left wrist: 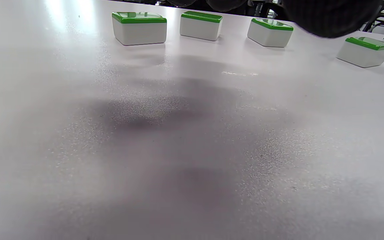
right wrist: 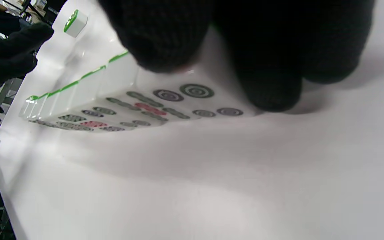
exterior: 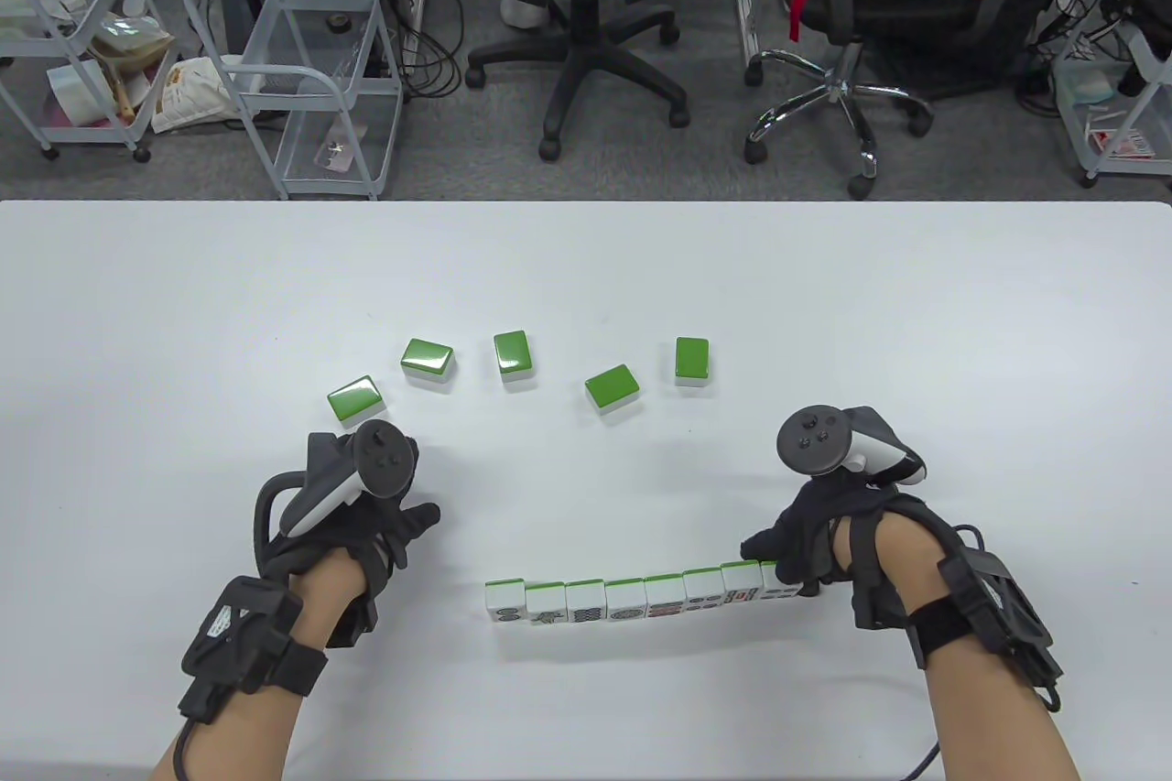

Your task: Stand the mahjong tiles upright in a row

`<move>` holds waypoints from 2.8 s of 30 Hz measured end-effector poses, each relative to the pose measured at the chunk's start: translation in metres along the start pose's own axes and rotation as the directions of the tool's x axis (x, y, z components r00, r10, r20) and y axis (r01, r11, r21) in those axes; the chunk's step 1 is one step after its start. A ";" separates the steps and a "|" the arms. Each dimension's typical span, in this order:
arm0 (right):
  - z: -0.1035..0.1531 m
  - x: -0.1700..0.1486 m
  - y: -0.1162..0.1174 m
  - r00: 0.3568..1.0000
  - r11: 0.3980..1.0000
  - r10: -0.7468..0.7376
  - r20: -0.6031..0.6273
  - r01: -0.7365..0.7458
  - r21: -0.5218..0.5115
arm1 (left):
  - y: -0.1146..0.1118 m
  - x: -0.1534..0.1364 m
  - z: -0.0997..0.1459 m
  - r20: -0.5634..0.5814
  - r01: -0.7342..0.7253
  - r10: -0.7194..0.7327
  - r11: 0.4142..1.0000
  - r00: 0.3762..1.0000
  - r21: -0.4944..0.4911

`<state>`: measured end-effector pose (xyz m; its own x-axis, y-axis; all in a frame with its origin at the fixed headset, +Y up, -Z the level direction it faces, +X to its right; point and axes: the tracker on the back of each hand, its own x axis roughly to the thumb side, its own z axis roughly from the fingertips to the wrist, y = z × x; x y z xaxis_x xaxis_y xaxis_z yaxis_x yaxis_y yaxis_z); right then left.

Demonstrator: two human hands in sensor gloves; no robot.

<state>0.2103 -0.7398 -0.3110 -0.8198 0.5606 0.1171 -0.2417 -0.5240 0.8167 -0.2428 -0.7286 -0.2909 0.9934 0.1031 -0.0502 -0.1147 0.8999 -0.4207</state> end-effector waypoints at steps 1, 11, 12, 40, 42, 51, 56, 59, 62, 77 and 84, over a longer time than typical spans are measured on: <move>0.000 -0.001 0.000 1.000 1.000 -0.002 -0.003 0.002 0.002 | 0.000 0.000 0.000 -0.001 -0.001 0.001 1.000 1.000 0.001; 0.045 0.015 -0.038 0.984 0.939 0.097 -0.150 -0.141 -0.314 | 0.002 -0.004 -0.001 -0.005 -0.012 0.012 1.000 1.000 0.008; 0.050 0.018 -0.043 0.972 0.902 0.124 -0.199 -0.194 -0.385 | 0.001 -0.004 -0.001 -0.007 -0.009 0.009 1.000 1.000 0.003; 0.037 0.007 -0.034 0.954 0.739 0.151 -0.260 -0.283 -0.611 | 0.046 -0.035 -0.065 0.061 0.288 -0.296 0.952 0.953 0.105; 0.038 0.009 -0.035 0.950 0.732 0.166 -0.264 -0.298 -0.613 | 0.045 -0.031 -0.071 0.057 0.329 -0.338 0.936 0.939 0.127; 0.037 0.004 -0.034 0.948 0.745 0.167 -0.272 -0.302 -0.594 | 0.021 -0.028 -0.104 0.049 0.460 -0.460 0.888 0.886 0.005; 0.036 0.001 -0.034 0.949 0.752 0.157 -0.273 -0.294 -0.590 | 0.020 -0.021 -0.102 0.011 0.563 -0.564 0.825 0.826 0.049; 0.036 0.002 -0.033 0.949 0.752 0.157 -0.272 -0.294 -0.590 | 0.020 -0.022 -0.101 -0.020 0.513 -0.514 0.853 0.858 0.096; 0.037 0.004 -0.033 0.950 0.749 0.161 -0.267 -0.294 -0.594 | 0.021 -0.021 -0.096 -0.009 0.478 -0.478 0.876 0.878 0.058; 0.038 0.008 -0.030 0.957 0.760 0.160 -0.244 -0.277 -0.589 | -0.012 0.021 0.008 0.430 0.205 -0.048 0.923 0.902 -0.327; 0.040 0.007 -0.030 0.963 0.764 0.145 -0.229 -0.256 -0.593 | -0.030 0.051 0.022 0.505 0.234 -0.033 0.911 0.862 -0.339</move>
<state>0.2322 -0.6947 -0.3123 -0.9430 0.3169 0.1017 -0.2825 -0.9237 0.2589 -0.1888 -0.7415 -0.2609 0.8614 0.2730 0.4283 0.1268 0.7009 -0.7019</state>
